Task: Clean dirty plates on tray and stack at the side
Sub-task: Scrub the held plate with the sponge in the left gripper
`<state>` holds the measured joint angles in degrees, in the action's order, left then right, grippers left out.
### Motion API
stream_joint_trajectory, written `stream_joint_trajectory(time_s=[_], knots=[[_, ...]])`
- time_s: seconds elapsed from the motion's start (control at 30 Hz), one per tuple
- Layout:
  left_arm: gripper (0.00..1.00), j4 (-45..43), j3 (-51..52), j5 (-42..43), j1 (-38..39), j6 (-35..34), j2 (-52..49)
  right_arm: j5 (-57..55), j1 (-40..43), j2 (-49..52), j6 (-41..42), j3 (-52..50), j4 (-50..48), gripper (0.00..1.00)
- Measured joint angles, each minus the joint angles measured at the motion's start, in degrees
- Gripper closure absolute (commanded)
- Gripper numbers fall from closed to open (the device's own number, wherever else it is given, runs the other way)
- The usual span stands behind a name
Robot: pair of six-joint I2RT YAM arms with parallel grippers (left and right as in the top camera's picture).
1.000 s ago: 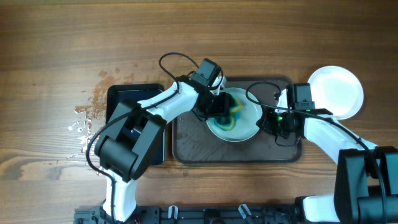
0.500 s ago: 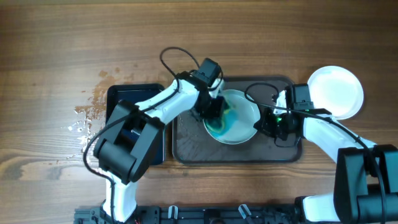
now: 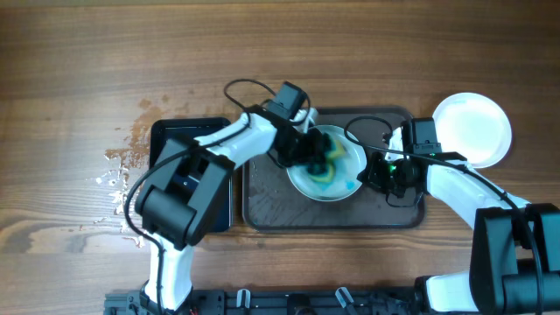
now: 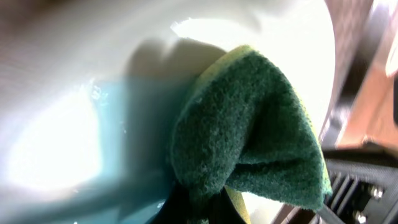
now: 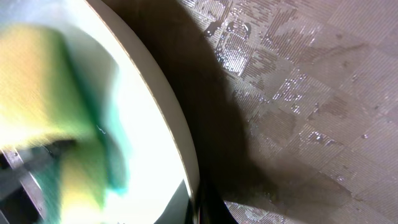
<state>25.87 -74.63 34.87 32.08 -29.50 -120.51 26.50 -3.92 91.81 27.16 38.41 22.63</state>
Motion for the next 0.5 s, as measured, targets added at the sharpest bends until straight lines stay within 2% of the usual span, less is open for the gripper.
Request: stream_joint_trajectory(time_s=[0.13, 0.3, 0.4, 0.43, 0.5], knots=[[0.96, 5.5, -1.3, -10.6, -4.6, -0.4, 2.0, 0.3, -0.1, 0.1, 0.0, 0.0, -0.2, 0.95], [0.96, 13.0, -2.9, -19.0, -3.3, -0.6, 3.0, 2.1, -1.4, 0.7, 0.0, 0.0, -0.6, 0.96], [0.96, 15.8, -3.0, -16.3, -2.7, 6.7, 3.1, 2.4, -1.3, 0.7, -0.1, 0.0, 0.3, 0.96], [0.96, 17.7, -2.7, -13.3, -2.5, 11.4, 3.0, 2.2, -1.0, 0.5, -0.3, 0.0, 0.8, 0.95], [0.96, 19.0, -2.2, -6.5, -0.9, 16.5, 2.3, 1.9, -0.8, 0.3, -0.9, 0.0, 1.1, 0.95]])
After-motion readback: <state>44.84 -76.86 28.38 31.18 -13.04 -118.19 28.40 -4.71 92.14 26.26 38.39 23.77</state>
